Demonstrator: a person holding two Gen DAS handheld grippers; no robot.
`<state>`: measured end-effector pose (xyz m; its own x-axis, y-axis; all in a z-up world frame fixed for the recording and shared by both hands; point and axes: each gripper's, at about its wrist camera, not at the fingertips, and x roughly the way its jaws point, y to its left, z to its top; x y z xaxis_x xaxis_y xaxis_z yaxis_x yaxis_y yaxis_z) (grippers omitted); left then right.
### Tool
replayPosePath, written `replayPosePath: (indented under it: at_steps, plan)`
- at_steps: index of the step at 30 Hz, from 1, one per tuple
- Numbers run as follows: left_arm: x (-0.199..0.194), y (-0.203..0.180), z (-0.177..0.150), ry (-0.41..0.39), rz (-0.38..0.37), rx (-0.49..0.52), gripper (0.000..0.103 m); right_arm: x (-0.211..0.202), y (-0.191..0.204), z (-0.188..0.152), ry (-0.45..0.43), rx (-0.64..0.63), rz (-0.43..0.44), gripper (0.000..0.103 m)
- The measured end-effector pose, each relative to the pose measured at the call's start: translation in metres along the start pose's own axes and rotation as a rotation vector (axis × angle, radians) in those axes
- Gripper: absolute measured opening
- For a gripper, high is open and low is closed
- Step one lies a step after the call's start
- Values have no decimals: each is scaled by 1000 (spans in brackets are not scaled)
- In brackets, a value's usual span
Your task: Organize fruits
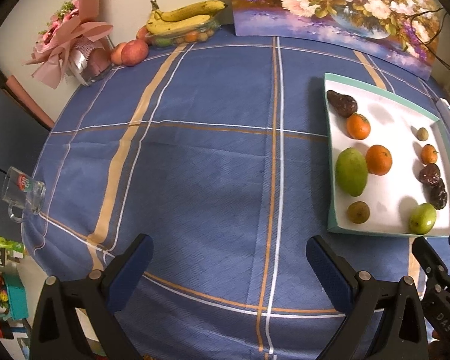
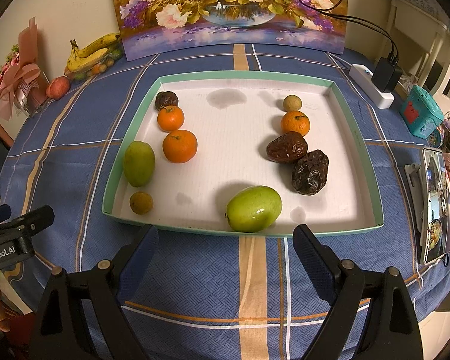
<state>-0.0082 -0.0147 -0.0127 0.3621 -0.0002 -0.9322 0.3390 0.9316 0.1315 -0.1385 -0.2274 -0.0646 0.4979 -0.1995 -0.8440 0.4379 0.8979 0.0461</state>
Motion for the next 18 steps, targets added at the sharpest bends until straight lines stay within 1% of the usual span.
replayPosePath:
  at_steps: [3, 10, 18]
  plan:
    - [1, 2, 0, 5, 20, -10, 103, 0, 0, -1, 1, 0, -1, 92]
    - [1, 3, -1, 3, 36, -6, 103, 0, 0, -4, 7, -3, -3, 92]
    - [1, 4, 0, 3, 37, -7, 103, 1, 2, -1, 10, -4, -4, 92]
